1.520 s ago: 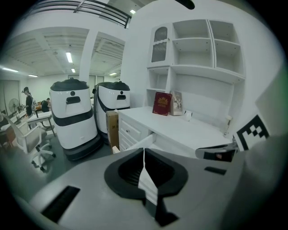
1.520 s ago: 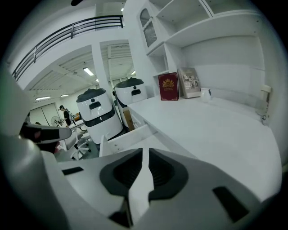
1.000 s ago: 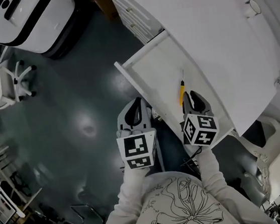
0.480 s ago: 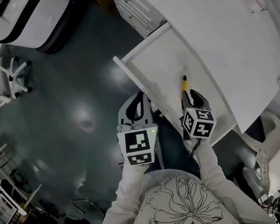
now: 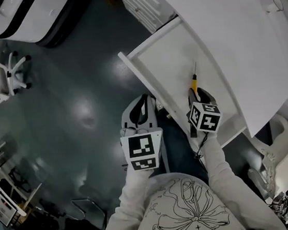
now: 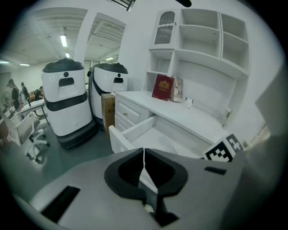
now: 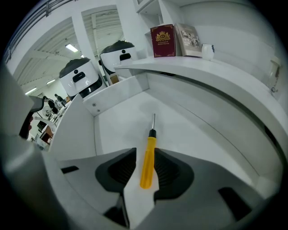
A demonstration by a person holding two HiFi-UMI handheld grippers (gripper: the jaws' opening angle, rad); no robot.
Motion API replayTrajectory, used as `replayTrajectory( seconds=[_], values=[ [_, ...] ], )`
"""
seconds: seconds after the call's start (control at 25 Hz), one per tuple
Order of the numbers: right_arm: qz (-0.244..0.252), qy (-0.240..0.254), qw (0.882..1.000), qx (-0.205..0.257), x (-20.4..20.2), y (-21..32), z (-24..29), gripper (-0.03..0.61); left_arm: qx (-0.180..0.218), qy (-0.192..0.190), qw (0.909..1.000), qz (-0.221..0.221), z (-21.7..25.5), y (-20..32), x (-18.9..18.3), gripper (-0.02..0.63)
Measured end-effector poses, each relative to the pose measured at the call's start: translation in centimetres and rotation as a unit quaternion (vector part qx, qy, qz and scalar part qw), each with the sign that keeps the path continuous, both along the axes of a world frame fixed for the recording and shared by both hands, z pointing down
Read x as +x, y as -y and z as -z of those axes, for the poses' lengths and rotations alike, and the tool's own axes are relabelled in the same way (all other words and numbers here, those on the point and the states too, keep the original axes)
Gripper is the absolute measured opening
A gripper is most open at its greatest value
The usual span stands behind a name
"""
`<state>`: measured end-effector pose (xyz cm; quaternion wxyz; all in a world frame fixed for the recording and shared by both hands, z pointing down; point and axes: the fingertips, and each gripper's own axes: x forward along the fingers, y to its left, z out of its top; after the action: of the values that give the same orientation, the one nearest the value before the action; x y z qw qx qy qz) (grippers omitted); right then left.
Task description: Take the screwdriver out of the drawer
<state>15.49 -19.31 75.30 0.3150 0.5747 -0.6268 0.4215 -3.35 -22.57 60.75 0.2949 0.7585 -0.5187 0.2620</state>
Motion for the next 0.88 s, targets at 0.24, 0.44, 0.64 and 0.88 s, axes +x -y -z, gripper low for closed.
replayTrajectory(
  seconds=[0.24, 0.44, 0.64, 0.88],
  values=[
    [0.008, -0.004, 1.000, -0.025, -0.1, 0.0, -1.4, 0.117, -0.007, 0.002, 1.0000, 0.004, -0.7, 0.0, -0.6, 0.011],
    [0.012, -0.018, 0.999, -0.044, 0.2, -0.3, -2.3, 0.104, -0.012, 0.000, 0.9999, 0.008, -0.9, 0.1, -0.9, 0.011],
    [0.009, -0.021, 0.998, -0.053, 0.4, -0.3, -2.6, 0.099, -0.013, -0.001, 0.9999, 0.009, -1.0, 0.2, -0.8, 0.011],
    [0.011, -0.028, 0.998, -0.050, 0.9, -0.3, -2.6, 0.069, -0.011, -0.005, 0.9999, 0.011, -0.8, 0.3, -0.7, 0.011]
  ],
)
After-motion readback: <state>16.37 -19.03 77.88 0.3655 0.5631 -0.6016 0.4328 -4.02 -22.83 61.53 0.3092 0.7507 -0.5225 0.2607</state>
